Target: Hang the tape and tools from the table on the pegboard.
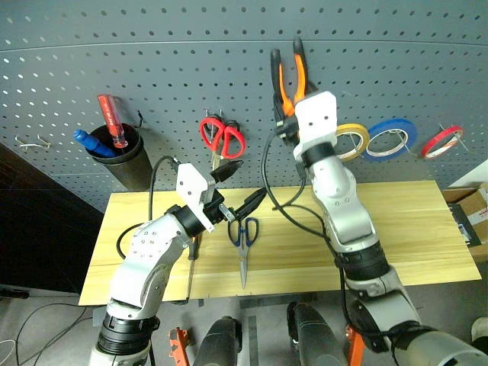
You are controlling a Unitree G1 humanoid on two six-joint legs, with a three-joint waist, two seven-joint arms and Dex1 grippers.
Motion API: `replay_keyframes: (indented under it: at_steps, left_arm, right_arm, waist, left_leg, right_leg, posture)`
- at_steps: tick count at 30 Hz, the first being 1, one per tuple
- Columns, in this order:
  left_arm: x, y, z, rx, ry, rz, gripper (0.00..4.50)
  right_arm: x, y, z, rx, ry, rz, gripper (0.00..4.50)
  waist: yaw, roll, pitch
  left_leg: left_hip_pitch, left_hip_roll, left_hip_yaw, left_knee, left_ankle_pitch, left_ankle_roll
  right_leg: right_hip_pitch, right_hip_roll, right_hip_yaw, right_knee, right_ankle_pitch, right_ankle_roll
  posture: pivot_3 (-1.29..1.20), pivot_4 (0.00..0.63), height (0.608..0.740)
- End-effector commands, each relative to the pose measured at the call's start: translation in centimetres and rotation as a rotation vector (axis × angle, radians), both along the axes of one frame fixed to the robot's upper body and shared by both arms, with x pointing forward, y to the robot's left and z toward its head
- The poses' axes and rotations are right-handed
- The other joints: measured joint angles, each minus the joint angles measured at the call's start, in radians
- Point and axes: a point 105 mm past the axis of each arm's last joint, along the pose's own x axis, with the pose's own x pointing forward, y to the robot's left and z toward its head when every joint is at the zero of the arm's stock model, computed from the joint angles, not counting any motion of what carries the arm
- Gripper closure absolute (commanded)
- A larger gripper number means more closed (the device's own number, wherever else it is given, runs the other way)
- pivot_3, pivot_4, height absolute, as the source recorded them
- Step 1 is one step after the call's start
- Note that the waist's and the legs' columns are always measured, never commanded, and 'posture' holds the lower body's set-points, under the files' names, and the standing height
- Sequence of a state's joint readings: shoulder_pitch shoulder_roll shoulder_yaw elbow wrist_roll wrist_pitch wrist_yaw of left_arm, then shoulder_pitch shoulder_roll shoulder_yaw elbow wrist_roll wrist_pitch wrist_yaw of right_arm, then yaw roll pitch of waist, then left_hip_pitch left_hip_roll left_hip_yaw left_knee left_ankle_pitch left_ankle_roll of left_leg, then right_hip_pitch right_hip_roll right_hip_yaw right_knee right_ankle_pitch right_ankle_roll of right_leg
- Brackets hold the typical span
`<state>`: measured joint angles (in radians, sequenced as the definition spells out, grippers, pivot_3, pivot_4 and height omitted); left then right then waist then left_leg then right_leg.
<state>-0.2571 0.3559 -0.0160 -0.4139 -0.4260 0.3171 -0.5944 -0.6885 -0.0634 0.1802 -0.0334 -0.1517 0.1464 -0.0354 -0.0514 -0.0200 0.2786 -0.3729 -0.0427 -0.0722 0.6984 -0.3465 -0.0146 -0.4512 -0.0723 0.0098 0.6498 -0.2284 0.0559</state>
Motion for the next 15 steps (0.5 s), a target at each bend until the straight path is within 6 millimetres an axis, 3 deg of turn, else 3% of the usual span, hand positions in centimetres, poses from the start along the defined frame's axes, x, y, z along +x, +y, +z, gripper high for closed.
replay_keyframes:
  at_steps: [1,4,9,15]
  left_arm:
    - [0.2,0.2,0.4,-0.019,-0.015,0.017,0.29]
    - [0.6,0.3,0.2,-0.031,0.001,0.027,0.29]
    - [0.8,0.4,-0.5,-0.016,0.015,0.031,0.29]
    - [1.1,0.9,-2.6,0.040,0.096,0.058,0.29]
  right_arm:
    - [-0.9,0.1,0.9,0.033,-0.039,0.003,1.75]
    - [-0.9,0.1,0.1,0.034,0.000,0.010,1.75]
    - [-1.2,-0.9,0.0,0.056,0.031,0.011,0.17]
    - [-2.4,-2.9,-0.7,0.033,0.109,0.012,0.07]
  waist:
    - [0.000,0.000,-0.002]
    - [-0.002,0.000,-0.006]
    - [-0.004,0.000,-0.011]
    - [-0.002,0.000,-0.012]
  left_leg:
    - [-0.001,0.000,0.000,0.000,0.000,0.000]
    - [-0.001,0.000,0.000,0.000,0.000,0.000]
    - [-0.001,0.000,0.001,0.000,0.000,0.000]
    - [-0.001,0.000,0.000,0.000,0.000,0.000]
  right_leg:
    - [-0.001,0.000,0.000,0.000,0.000,0.000]
    - [-0.002,0.000,0.000,0.001,0.000,0.000]
    - [-0.002,0.000,0.001,0.001,0.000,0.000]
    - [-0.002,0.000,0.001,0.001,0.000,0.000]
  posture:
    - [0.02,0.222,0.740]
    - [0.01,0.221,0.740]
    - [0.00,0.221,0.740]
    - [0.00,0.218,0.740]
